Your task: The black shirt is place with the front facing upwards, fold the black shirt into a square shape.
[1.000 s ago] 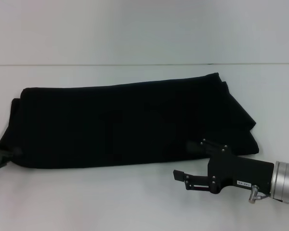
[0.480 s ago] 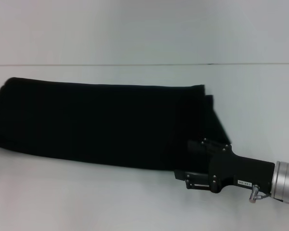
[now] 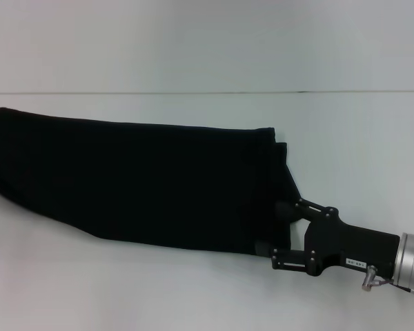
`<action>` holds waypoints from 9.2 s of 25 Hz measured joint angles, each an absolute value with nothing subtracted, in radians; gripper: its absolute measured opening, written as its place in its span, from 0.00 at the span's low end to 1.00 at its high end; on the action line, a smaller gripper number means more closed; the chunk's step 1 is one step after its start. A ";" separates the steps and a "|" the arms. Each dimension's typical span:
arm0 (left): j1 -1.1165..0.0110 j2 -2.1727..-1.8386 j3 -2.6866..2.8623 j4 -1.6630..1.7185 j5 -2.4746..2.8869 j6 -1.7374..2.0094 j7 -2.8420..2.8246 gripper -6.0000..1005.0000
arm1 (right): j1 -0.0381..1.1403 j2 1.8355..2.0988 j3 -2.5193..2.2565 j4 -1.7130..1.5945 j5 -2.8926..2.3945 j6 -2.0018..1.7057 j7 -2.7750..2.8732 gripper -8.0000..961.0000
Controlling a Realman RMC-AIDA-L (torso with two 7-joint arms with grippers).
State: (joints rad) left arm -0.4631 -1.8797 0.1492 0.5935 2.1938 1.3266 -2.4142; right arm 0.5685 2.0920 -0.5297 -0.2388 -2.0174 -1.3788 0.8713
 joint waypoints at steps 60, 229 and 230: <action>-0.831 -2.167 0.528 0.235 2.085 1.308 -2.127 0.07 | 0.773 2.100 -0.362 -0.153 -1.911 -0.904 0.892 0.96; -0.460 -2.046 0.526 0.511 1.945 1.733 -1.356 0.95 | 0.811 2.030 -0.707 -0.308 -1.918 -0.845 2.437 0.47; -0.460 -2.046 0.526 0.511 1.945 1.733 -1.356 0.95 | 0.812 2.030 -0.708 -0.308 -1.918 -0.845 2.435 0.40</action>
State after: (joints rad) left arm -0.4601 -2.0463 0.5261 0.5107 1.9449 1.7328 -1.3561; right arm 0.8125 2.0301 -0.7083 -0.3084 -1.9175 -0.8447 2.4355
